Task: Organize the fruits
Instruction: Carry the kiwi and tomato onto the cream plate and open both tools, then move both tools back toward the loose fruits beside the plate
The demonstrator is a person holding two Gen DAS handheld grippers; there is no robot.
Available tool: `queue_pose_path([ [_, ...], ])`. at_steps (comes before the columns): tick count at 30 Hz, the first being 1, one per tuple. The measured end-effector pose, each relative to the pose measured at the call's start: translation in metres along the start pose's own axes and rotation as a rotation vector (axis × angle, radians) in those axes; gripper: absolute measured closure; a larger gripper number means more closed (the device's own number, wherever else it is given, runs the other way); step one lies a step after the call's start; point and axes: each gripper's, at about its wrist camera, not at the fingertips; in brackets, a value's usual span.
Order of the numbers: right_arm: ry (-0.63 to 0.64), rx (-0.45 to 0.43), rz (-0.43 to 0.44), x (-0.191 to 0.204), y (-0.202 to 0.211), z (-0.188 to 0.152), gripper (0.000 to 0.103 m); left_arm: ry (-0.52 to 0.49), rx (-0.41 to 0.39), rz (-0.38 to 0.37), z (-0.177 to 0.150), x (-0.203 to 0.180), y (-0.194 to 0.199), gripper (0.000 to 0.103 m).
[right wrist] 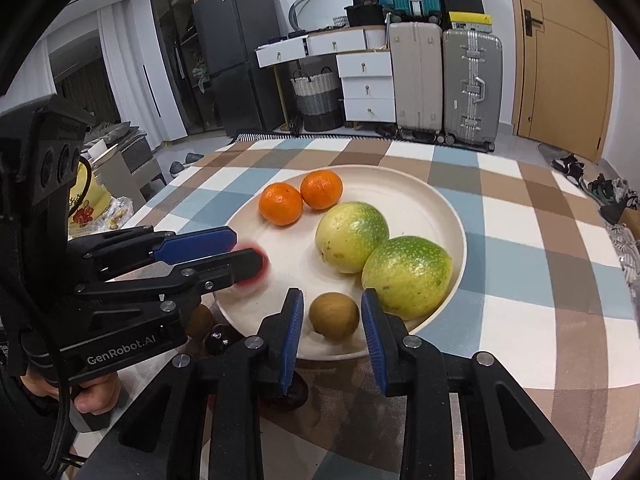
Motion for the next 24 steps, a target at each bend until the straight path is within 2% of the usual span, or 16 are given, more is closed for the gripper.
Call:
queue_pose_path([
  [3,0.009,-0.037,-0.005,0.001,0.013,0.000,0.058,-0.013,-0.010,0.017,0.000,0.000,0.005,0.071],
  [5,0.015,-0.047,-0.007,0.002,0.020,0.000,0.043,-0.012,-0.019,0.032,0.000,0.002,0.010,0.060],
  [6,0.014,-0.049,-0.002,0.001,0.023,0.001,0.038,-0.008,-0.021,0.041,0.000,0.003,0.011,0.047],
  [7,0.010,-0.059,-0.001,0.001,0.027,0.001,0.028,-0.001,-0.021,0.053,-0.001,0.005,0.013,0.033],
  [8,0.005,-0.070,-0.002,0.000,0.031,0.002,0.020,0.006,-0.025,0.057,-0.001,0.007,0.016,0.027],
  [9,0.000,-0.077,-0.003,-0.001,0.034,0.002,0.016,0.011,-0.033,0.053,-0.001,0.009,0.020,0.019],
  [13,-0.044,-0.062,0.006,-0.010,0.042,0.003,0.002,0.007,-0.021,0.051,-0.002,0.016,0.033,0.018],
  [15,-0.056,-0.062,-0.002,-0.016,0.043,0.001,0.001,0.010,-0.016,0.064,-0.003,0.021,0.040,0.014],
  [18,-0.065,-0.039,-0.030,-0.021,0.042,0.000,0.001,0.031,-0.028,0.085,-0.008,0.029,0.050,0.001],
  [24,-0.044,0.022,-0.024,-0.021,0.035,-0.007,0.001,0.056,0.009,0.077,-0.022,0.038,0.056,0.001],
])
Point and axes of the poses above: each gripper's, at about its wrist camera, not at the fingertips, and y roughly against the way its jaws point, x to its left, z to its top, and after that the axes turned 6 degrees about -x, right-handed
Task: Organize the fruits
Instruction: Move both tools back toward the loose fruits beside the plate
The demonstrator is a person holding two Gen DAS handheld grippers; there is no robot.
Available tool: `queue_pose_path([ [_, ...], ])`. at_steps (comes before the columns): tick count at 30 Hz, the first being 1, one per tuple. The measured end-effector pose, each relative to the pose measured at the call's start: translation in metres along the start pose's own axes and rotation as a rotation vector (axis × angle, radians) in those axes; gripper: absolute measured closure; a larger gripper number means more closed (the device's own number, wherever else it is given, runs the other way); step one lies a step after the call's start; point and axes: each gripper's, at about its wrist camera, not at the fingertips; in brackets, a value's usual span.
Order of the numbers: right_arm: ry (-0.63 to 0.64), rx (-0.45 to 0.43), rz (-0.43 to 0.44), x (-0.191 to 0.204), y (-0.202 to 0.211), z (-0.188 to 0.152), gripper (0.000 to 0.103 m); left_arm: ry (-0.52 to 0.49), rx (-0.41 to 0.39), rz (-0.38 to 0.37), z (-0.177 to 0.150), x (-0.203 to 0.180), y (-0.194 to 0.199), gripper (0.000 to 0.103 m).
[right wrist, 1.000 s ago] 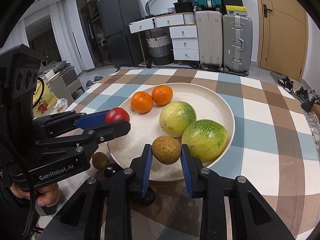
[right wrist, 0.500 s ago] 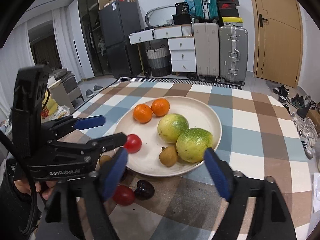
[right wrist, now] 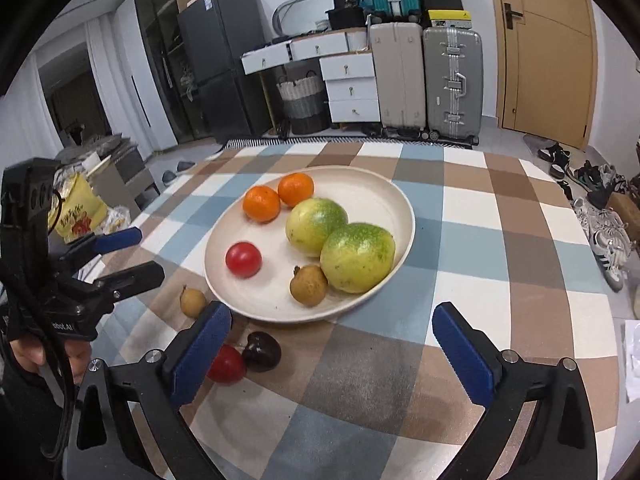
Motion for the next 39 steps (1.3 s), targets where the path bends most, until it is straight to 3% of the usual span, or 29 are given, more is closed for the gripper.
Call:
queue_pose_path([
  [15,-0.032,0.120,0.045,-0.002,-0.021,-0.015,0.001,-0.044,0.094,0.003,-0.011,-0.010,-0.018,0.001],
  [31,-0.058,0.141,-0.010,-0.006,-0.030,-0.017,0.001,-0.013,0.170,0.040,-0.021,-0.002,-0.044,0.001],
  [35,-0.074,0.137,-0.015,-0.011,-0.029,-0.016,0.001,-0.031,0.159,0.038,-0.021,-0.005,-0.043,0.001],
  [39,-0.069,0.128,-0.003,-0.009,-0.027,-0.015,0.001,-0.017,0.156,-0.010,-0.020,-0.004,-0.042,0.016],
])
Point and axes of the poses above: each gripper's, at about its wrist camera, not at the fingertips, and y roughly against the way its jaws point, x to its left, z to its top, and after that the axes turned 6 degrees about -x, right-handed
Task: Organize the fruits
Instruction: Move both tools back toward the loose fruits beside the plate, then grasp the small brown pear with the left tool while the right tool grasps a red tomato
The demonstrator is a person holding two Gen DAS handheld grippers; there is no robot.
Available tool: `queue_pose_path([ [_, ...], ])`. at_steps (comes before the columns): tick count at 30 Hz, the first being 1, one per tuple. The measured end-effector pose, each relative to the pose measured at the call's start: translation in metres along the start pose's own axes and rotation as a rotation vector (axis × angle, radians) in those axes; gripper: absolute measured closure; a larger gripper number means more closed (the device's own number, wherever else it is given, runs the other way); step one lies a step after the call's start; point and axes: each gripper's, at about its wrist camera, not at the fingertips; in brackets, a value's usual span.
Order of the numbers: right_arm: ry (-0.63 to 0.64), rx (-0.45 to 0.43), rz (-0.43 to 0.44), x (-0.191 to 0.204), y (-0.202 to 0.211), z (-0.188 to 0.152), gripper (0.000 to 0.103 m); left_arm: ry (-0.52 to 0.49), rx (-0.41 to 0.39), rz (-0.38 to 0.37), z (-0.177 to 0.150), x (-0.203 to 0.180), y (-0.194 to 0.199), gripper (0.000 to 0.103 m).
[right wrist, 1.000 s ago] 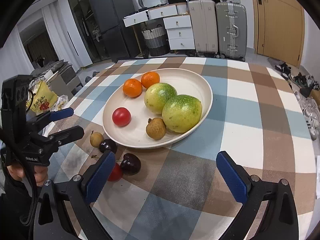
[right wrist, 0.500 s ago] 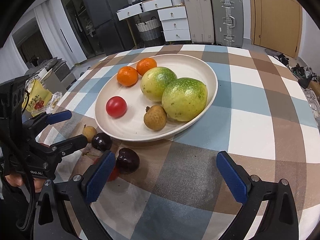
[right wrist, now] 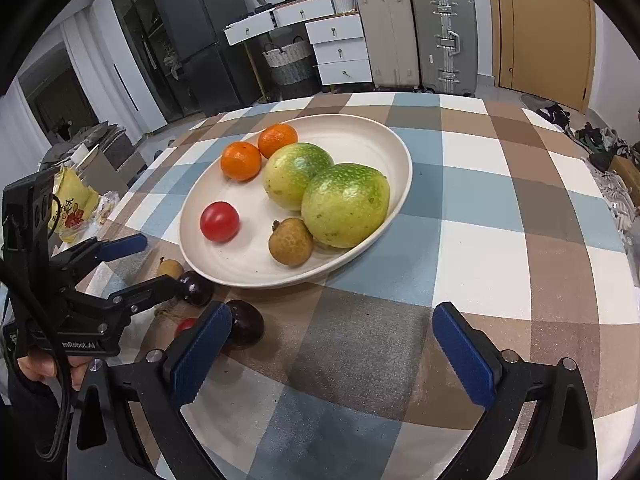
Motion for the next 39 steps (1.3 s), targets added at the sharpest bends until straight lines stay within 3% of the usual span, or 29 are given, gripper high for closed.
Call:
queue_pose_path([
  [8,0.016,-0.004,0.068,0.006,0.004,0.000,0.001,-0.022,-0.019,-0.069,-0.002,-0.006,0.006,0.046],
  [13,0.057,0.018,0.141,0.019,0.004,-0.002,0.008,-0.026,-0.018,-0.135,-0.004,-0.010,0.007,0.074],
  [17,0.108,0.036,0.163,0.031,0.002,-0.005,0.020,-0.030,-0.025,-0.135,-0.004,-0.012,0.010,0.076],
  [29,0.228,0.004,0.243,0.059,0.016,-0.012,0.043,-0.023,-0.040,-0.123,-0.013,-0.013,0.029,0.076],
  [39,0.282,0.015,0.270,0.073,0.015,-0.019,0.049,-0.039,-0.061,-0.129,-0.030,-0.021,0.051,0.076],
])
Point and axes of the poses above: each gripper's, at about its wrist camera, not at the fingertips, and y roughly against the way its jaws point, x to its left, z to its top, and after that the axes turned 6 degrees about -x, right-handed
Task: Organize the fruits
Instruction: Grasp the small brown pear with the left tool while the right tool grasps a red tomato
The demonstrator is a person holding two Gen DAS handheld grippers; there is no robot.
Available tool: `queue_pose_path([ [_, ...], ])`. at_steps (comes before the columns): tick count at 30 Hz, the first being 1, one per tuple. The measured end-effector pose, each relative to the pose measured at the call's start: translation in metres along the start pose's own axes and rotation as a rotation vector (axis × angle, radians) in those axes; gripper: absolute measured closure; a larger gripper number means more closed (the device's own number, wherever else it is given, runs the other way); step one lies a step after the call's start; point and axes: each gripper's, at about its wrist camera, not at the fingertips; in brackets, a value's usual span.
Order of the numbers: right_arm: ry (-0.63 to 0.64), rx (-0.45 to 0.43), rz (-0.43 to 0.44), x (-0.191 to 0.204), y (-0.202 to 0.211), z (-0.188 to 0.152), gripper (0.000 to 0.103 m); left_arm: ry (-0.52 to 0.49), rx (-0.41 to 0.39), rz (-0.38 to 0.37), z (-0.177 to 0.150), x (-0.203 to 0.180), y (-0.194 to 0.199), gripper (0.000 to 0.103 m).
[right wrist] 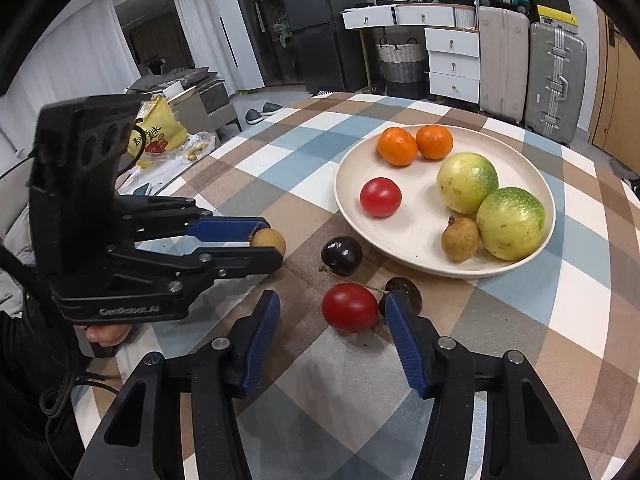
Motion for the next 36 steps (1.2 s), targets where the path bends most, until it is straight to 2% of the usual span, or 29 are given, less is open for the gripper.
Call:
queue_pose_path([
  [1,0.001,0.003,0.003,0.000,0.000,0.000,0.055,-0.004,-0.002,0.001,0.000,-0.001,0.000,0.076],
  [7,0.026,0.011,0.003,0.004,-0.001,-0.001,0.056,0.005,0.004,0.003,-0.001,0.001,-0.001,0.076],
  [13,0.103,0.006,-0.094,0.014,-0.004,-0.002,0.058,0.003,0.008,0.004,-0.001,0.001,-0.002,0.076],
  [15,0.125,0.014,-0.095,0.018,-0.007,-0.004,0.060,0.005,0.009,0.008,-0.001,0.001,-0.003,0.076],
  [18,0.161,0.010,-0.129,0.021,-0.009,-0.005,0.065,0.010,0.009,0.012,-0.001,0.003,-0.004,0.076],
  [20,0.174,0.006,-0.152,0.020,-0.009,-0.005,0.074,0.010,0.008,0.012,-0.001,0.003,-0.005,0.076],
  [23,0.203,0.003,-0.166,0.023,-0.010,-0.006,0.075,0.009,0.008,0.012,-0.001,0.003,-0.005,0.076],
  [28,0.202,-0.015,-0.133,0.025,-0.006,-0.004,0.078,0.007,0.006,0.012,0.000,0.002,-0.005,0.076],
  [29,0.196,-0.019,-0.124,0.025,-0.005,-0.003,0.089,0.008,0.005,0.013,0.000,0.002,-0.005,0.076],
  [30,0.190,-0.027,-0.117,0.024,-0.003,-0.002,0.091,0.009,0.003,0.014,0.001,0.002,-0.005,0.076],
  [36,0.174,-0.019,-0.111,0.020,-0.002,-0.002,0.091,0.003,0.004,0.014,0.000,0.001,-0.004,0.076],
])
Point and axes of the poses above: each gripper's, at about its wrist camera, not at the fingertips, and y roughly against the way its jaws point, x to its left, z to its top, and after that the axes turned 6 degrees about -x, right-handed
